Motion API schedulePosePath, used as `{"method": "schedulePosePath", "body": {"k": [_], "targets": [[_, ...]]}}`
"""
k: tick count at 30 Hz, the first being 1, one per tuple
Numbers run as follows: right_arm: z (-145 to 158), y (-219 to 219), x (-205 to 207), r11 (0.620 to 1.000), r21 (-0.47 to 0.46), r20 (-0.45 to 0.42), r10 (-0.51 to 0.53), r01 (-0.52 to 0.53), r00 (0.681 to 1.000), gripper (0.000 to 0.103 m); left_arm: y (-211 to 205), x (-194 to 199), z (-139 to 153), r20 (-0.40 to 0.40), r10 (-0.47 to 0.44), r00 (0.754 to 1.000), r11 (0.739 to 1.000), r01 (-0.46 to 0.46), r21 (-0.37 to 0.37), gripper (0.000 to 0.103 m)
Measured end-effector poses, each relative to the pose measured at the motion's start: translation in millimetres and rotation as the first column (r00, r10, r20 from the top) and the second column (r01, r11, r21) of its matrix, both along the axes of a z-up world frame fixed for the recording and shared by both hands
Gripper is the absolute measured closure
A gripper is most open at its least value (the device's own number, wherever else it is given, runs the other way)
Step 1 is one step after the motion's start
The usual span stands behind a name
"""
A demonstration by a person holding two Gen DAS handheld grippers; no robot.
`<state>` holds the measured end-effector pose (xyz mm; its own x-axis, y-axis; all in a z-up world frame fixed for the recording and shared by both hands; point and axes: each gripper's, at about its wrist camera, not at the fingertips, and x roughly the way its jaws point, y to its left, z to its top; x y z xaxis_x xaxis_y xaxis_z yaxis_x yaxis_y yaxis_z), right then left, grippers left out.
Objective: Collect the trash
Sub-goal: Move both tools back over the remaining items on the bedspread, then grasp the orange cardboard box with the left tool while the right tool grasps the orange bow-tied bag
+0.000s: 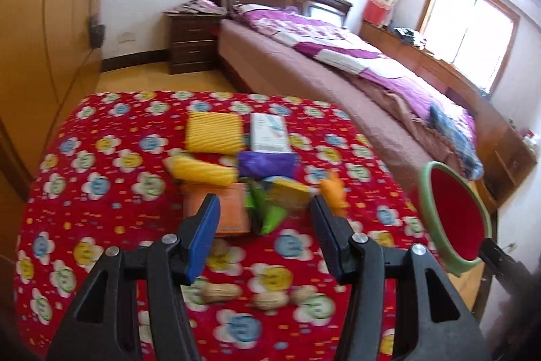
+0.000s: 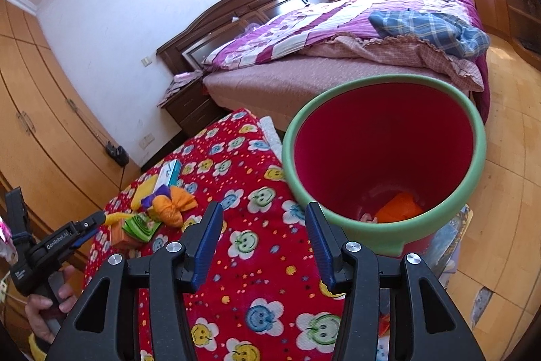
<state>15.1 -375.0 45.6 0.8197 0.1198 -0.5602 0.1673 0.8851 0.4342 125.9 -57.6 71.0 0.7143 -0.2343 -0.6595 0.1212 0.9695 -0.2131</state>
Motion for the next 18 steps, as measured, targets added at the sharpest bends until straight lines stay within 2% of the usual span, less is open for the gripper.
{"method": "schedulePosePath", "body": {"k": [4,7,12,18], "targets": [[-4.5,7.3,4.0,1.0,-0.002,-0.021,0.019,-0.019,1.0,0.051,16.1,11.7,-15.6,-0.044,0.057,0.997,0.998,-0.055,0.04,0.046],[-7.8,10.4,6.2,1.0,-0.008,-0.034,0.022,-0.023,0.999,0.051,21.7,18.8,-27.4,-0.083,0.072,0.994,0.997,-0.069,0.029,0.046],[-12.7,11.9,10.0,1.0,-0.008,-0.053,0.02,-0.02,0.998,0.051,18.5,27.5,-40.1,-0.113,0.062,0.992,0.998,-0.061,0.014,0.046],[-18.3,12.2,13.6,1.0,-0.009,-0.074,0.021,-0.022,0.997,0.051,14.5,35.8,-45.6,-0.11,0.043,0.993,0.999,-0.044,-0.003,0.043]]}}
